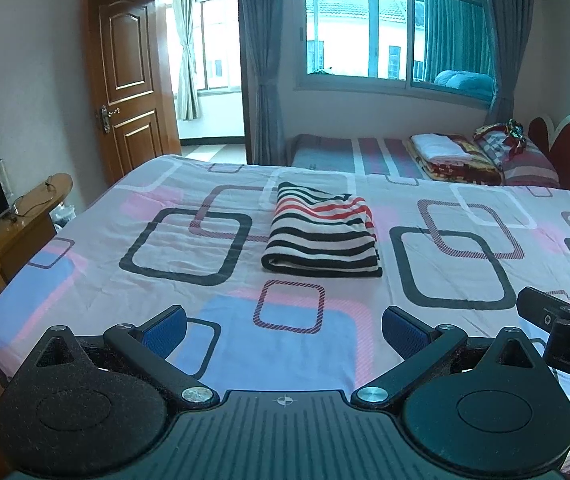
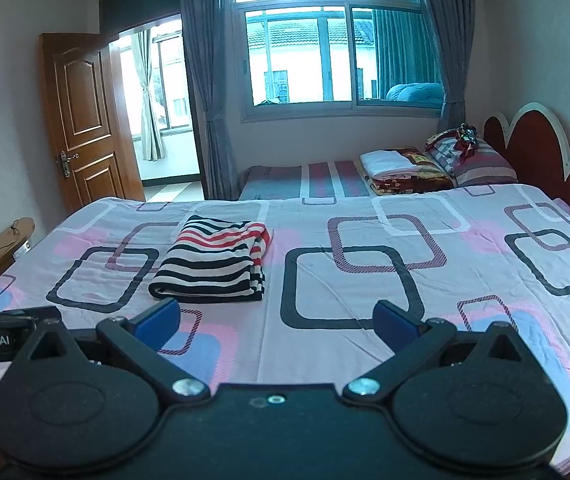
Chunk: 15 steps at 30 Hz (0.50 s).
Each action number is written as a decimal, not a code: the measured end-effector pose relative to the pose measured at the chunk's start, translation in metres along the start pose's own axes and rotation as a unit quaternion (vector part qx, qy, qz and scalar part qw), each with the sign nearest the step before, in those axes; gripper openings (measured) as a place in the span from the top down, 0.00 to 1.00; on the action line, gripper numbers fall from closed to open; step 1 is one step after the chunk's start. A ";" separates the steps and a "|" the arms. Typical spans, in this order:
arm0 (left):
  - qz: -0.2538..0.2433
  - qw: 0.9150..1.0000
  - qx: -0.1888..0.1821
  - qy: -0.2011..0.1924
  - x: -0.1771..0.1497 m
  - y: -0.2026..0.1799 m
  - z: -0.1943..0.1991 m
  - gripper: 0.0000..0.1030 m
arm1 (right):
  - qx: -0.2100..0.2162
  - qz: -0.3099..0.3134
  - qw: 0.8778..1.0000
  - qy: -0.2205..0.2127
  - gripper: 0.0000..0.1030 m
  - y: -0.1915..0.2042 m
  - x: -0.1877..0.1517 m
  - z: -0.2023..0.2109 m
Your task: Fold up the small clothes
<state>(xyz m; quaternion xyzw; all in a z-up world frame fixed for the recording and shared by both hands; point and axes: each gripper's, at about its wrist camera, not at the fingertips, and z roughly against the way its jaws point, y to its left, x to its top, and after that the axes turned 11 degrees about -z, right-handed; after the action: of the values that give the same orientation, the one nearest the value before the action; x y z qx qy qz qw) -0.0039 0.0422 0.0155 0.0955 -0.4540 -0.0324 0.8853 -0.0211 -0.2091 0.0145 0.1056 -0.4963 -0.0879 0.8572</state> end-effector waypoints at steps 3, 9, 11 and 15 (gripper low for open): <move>0.001 1.000 0.001 0.000 0.000 0.000 0.000 0.00 | 0.000 0.001 1.000 0.000 0.01 0.000 0.000 0.000; 0.000 1.000 0.000 0.002 0.000 -0.002 -0.002 0.00 | 0.001 0.002 1.000 0.002 0.01 0.001 0.000 -0.001; 0.001 1.000 -0.001 0.001 0.000 -0.002 -0.002 0.00 | 0.001 0.002 1.000 0.003 0.01 0.001 -0.001 -0.001; 0.002 1.000 -0.001 0.002 -0.001 -0.003 -0.002 0.00 | 0.001 0.002 1.000 0.004 0.01 0.000 0.000 -0.002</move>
<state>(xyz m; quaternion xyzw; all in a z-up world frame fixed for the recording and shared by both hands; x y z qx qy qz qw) -0.0024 0.0399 0.0133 0.0933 -0.4524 -0.0309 0.8864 -0.0191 -0.2085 0.0134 0.1057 -0.4930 -0.0855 0.8594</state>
